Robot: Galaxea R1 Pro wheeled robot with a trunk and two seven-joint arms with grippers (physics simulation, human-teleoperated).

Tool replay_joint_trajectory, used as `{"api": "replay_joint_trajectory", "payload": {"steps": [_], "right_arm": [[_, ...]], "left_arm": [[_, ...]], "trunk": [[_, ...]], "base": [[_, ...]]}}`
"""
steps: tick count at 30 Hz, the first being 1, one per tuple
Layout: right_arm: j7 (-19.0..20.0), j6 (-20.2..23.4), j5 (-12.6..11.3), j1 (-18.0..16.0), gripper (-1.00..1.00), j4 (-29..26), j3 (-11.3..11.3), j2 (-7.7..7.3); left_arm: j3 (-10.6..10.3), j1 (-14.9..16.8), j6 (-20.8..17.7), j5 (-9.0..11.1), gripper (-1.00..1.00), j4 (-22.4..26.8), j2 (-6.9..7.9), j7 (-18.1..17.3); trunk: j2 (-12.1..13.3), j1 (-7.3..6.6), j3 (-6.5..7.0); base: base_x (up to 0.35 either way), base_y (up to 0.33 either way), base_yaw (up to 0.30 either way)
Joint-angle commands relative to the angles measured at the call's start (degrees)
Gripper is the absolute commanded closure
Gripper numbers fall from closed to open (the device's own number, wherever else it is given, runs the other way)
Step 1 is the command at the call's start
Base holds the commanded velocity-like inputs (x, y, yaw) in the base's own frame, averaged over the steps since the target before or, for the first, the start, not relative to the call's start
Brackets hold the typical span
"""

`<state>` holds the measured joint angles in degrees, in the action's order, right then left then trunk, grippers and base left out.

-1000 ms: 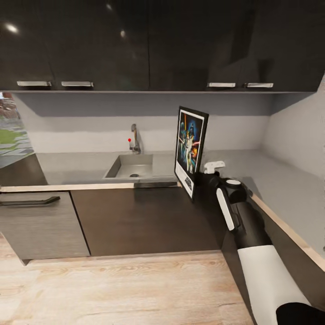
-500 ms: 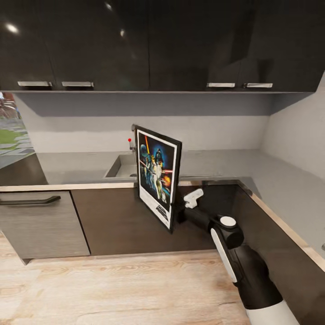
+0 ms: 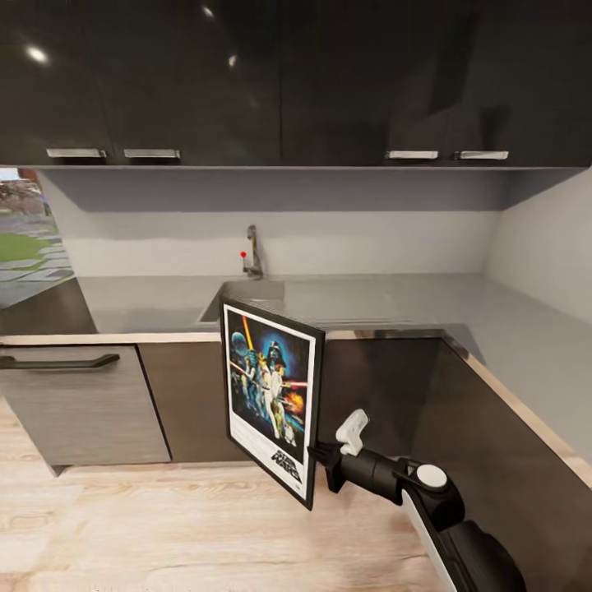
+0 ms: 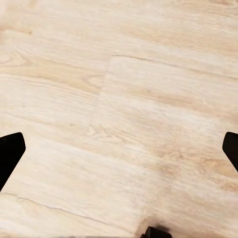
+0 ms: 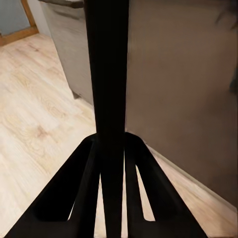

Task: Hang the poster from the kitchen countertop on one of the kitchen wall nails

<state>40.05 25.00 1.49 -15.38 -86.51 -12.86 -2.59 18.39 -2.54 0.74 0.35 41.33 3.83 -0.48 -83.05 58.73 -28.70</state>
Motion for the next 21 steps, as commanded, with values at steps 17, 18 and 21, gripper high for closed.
{"api": "replay_joint_trajectory", "payload": {"steps": [17,18,21], "right_arm": [[0.2,0.3,0.0,0.3,1.00,2.1,0.3,-0.22],[0.2,0.3,0.0,0.3,1.00,2.1,0.4,-0.22],[0.1,0.4,0.0,0.3,1.00,2.1,1.5,-0.22]], "left_arm": [[0.5,0.0,0.0,0.3,-1.00,0.0,0.04,-2.6],[0.5,0.0,0.0,0.3,-1.00,0.0,0.04,-2.6],[0.4,0.0,0.0,0.3,-1.00,0.0,0.04,-2.6]], "trunk": [[1.6,-0.88,0.65],[2.0,-1.10,0.83],[3.2,-1.76,1.37]], "base": [[0.000,0.000,0.107],[0.000,0.000,0.000],[0.000,0.000,0.000]]}}
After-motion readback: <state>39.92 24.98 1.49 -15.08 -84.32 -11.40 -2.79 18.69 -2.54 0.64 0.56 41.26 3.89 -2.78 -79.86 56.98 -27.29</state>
